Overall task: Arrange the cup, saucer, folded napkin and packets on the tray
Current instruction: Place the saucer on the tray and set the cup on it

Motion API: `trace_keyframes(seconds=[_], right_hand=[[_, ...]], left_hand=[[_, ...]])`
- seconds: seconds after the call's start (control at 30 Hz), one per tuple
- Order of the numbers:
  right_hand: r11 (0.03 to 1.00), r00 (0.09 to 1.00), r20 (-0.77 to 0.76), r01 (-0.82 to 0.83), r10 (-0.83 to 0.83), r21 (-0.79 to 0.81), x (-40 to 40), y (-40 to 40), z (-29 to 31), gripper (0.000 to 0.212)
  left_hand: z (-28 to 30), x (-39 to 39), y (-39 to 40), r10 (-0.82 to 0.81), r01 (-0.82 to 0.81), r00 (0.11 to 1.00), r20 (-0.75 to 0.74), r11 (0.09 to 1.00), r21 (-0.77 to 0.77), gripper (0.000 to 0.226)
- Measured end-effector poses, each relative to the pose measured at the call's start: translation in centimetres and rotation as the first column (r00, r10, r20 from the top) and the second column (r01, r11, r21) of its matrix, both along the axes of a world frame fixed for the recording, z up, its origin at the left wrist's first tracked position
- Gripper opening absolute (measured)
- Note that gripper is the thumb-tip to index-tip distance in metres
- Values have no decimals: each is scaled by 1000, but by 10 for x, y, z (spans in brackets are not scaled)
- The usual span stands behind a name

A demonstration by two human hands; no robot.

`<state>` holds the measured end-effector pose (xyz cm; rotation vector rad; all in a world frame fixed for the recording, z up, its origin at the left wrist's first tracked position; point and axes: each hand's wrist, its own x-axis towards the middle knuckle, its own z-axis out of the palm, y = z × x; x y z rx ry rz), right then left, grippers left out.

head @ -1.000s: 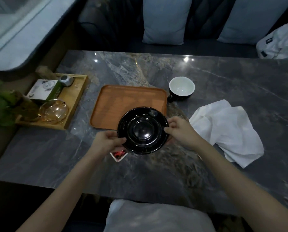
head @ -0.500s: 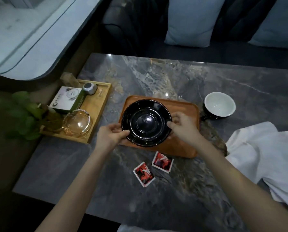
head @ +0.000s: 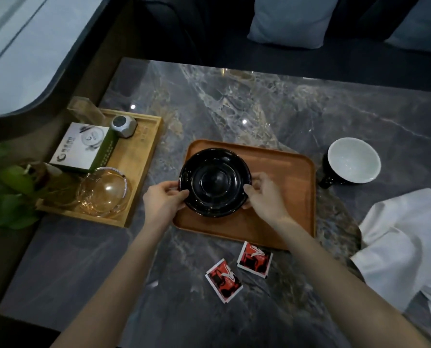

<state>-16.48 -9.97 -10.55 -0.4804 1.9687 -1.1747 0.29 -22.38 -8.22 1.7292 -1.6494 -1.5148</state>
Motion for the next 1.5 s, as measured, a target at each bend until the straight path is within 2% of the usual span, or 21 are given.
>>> trace_keyframes(seconds=[0.27, 0.47, 0.63, 0.73, 0.87, 1.0, 1.13, 1.3, 1.4, 1.5], right_hand=[[1000, 1000, -9, -6, 6, 4, 1, 0, -6, 13], [1000, 999, -50, 1, -2, -10, 8, -2, -10, 14], [999, 997, -74, 31, -34, -39, 8, 1, -9, 18], [1000, 995, -100, 12, -14, -22, 6, 4, -7, 14], [986, 983, -107, -140, 150, 93, -8, 6, 1, 11], [942, 935, -168, -280, 312, 187, -29, 19, 20, 10], [901, 829, -364, -344, 424, 265, -57, 49, 45, 12], [917, 643, -656, -229, 394, 327, -102, 100, 72, 20], [938, 566, -755, -109, 331, 330, -134, 123, 78, 21], [959, 529, -813, -8, 243, 282, -163, 139, 74, 26]], left_hand=[[-7, -1, 0, -45, 57, 996, 80, 987, -149, 27], [-7, 3, 1, -84, 112, 986, 142, 974, -198, 27], [-5, 4, 1, -171, 254, 942, 290, 926, -278, 27], [1, 2, 1, -232, 397, 862, 450, 861, -318, 30], [12, -5, 4, -285, 562, 754, 592, 746, -356, 25], [27, -27, 16, -317, 658, 701, 639, 633, -408, 20], [37, -62, 38, -356, 716, 688, 633, 475, -512, 22], [40, -110, 71, -465, 716, 673, 576, 212, -666, 24], [32, -135, 95, -511, 751, 615, 601, 148, -643, 40], [21, -160, 118, -530, 792, 550, 646, 85, -605, 53]])
